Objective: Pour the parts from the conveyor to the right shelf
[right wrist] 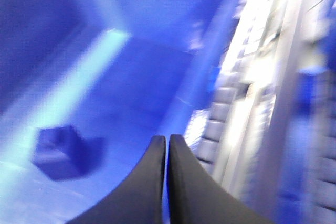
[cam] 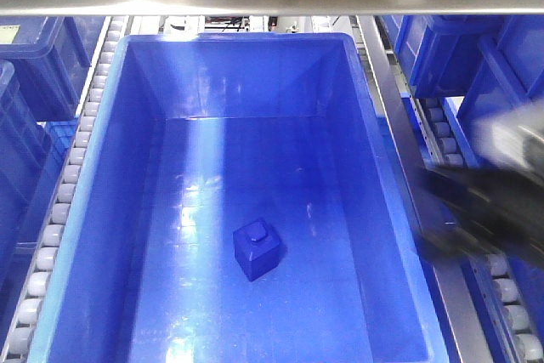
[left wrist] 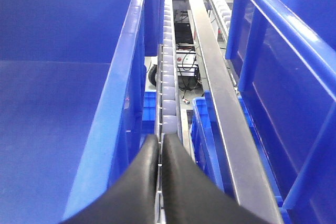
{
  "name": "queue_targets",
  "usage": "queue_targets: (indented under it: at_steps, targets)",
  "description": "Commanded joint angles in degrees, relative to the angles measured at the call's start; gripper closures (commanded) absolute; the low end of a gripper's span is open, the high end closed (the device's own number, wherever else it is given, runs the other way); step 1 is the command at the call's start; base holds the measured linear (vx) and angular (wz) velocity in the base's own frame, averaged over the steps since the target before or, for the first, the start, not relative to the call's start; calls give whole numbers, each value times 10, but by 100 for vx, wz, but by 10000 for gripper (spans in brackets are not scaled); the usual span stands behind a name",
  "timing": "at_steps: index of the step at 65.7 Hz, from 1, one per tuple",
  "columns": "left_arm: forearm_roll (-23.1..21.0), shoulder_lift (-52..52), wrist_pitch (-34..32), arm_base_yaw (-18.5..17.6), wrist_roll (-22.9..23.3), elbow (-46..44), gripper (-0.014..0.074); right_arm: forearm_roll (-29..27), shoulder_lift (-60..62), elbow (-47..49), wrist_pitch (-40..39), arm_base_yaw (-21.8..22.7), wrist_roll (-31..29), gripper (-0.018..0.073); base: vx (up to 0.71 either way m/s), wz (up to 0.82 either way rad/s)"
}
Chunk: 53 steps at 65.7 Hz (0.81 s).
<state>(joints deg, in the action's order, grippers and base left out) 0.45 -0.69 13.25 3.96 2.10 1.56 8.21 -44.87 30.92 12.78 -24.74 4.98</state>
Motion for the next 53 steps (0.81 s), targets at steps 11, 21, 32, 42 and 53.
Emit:
queue_targets:
  at_steps: [11, 21, 32, 42, 53]
  targets:
    - [-5, -7, -42, -2, 5, -11, 603, 14, 113, -70, -55, 5, -1, 564, 0, 0]
    - [-5, -7, -42, -2, 5, -11, 603, 14, 140, -104, -55, 5, -1, 564, 0, 0]
    - [-5, -7, -42, -2, 5, -11, 603, 2, 140, -127, -91, 3, -1, 564, 0, 0]
    - [-5, -7, -42, -2, 5, -11, 603, -2, 152, -180, -199, 3, -1, 564, 0, 0]
    - [-5, -7, -42, -2, 5, -11, 603, -2, 192, -245, -236, 24, -1, 564, 0, 0]
